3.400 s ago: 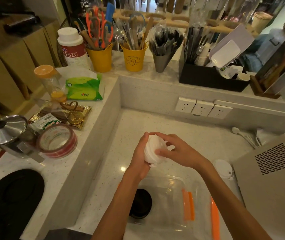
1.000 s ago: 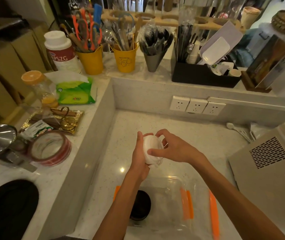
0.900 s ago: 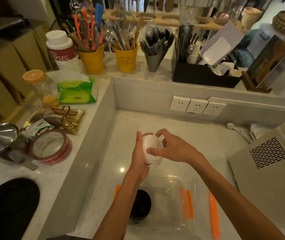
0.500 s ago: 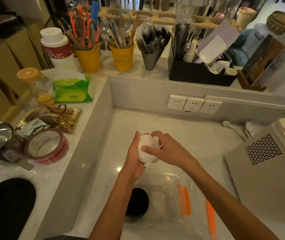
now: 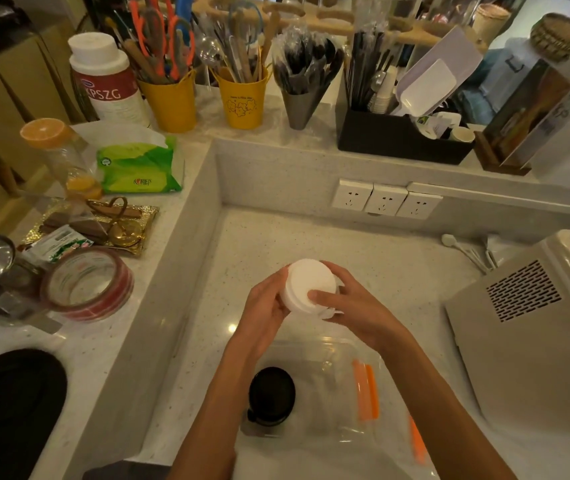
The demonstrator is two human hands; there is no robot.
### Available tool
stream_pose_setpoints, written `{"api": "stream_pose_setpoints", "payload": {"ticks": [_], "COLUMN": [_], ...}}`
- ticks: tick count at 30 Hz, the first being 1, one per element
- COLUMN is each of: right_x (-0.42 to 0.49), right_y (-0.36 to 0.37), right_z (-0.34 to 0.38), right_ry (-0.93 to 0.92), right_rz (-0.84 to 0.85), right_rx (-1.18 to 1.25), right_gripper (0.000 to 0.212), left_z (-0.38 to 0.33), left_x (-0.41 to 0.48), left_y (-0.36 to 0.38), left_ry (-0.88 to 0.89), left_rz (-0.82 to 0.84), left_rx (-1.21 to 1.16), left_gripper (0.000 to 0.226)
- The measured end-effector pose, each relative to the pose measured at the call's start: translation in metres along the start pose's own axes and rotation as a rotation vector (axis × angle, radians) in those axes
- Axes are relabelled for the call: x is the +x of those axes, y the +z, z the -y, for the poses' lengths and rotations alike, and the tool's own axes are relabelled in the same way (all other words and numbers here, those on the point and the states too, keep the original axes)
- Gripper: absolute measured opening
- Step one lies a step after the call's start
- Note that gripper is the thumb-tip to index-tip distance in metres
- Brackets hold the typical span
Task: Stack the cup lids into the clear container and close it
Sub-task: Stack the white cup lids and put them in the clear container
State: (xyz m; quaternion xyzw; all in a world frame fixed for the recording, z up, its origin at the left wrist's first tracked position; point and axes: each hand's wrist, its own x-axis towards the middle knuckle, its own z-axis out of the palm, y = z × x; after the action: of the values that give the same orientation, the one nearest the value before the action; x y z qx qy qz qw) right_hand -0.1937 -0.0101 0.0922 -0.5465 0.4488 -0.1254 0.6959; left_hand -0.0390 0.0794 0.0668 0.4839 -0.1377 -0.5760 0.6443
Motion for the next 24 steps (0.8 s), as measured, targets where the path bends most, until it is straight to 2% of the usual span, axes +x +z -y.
{"api": "stream_pose_setpoints", "payload": {"ticks": [3,6,8,10,12,14,16,19,21,24], "right_x": [-0.002,-0.005,-0.005,-0.004,-0.002,-0.003,-0.004,-0.005,-0.005,-0.005], "right_y": [-0.018,-0.025,-0.024,-0.018,-0.010,-0.003,-0.001,-0.005,-0.009,-0.013], "right_z": [0.006,0.015,0.018,0.018,0.014,0.007,-0.002,-0.007,-0.006,-0.004], "right_ry": [-0.101,-0.179,-0.227,-0.266,-0.230,-0.136,-0.101,-0.170,-0.195,-0.228], "right_rz": [0.003,0.104,0.109,-0.007,-0.168,-0.173,-0.137,-0.118,-0.093,-0.127], "right_rx": [-0.158,-0.341,-0.391,-0.384,-0.310,-0.104,0.047,-0.003,-0.088,-0.185], "right_gripper": [0.083,0.078,0.076,0.074,0.074,0.081,0.074,0.043,0.039,0.042], "left_z": [-0.005,-0.006,-0.005,-0.007,-0.008,-0.007,-0.006,-0.006,-0.004,0.003], "left_x": [-0.004,-0.007,-0.007,-0.007,-0.006,-0.006,-0.007,-0.013,-0.016,-0.018], "left_y": [-0.005,-0.005,-0.004,-0.002,-0.001,0.001,0.001,-0.002,-0.001,0.006], "left_ry": [-0.053,-0.097,-0.084,-0.058,-0.058,-0.070,-0.098,-0.177,-0.202,-0.163], "left_rz": [0.062,0.126,0.158,0.126,0.069,0.043,0.056,0.151,0.179,0.114], "left_rx": [0.035,0.164,0.226,0.196,0.070,-0.037,-0.032,0.053,0.106,0.112], "left_gripper": [0.037,0.037,0.036,0.029,0.024,0.021,0.024,0.037,0.043,0.038]}}
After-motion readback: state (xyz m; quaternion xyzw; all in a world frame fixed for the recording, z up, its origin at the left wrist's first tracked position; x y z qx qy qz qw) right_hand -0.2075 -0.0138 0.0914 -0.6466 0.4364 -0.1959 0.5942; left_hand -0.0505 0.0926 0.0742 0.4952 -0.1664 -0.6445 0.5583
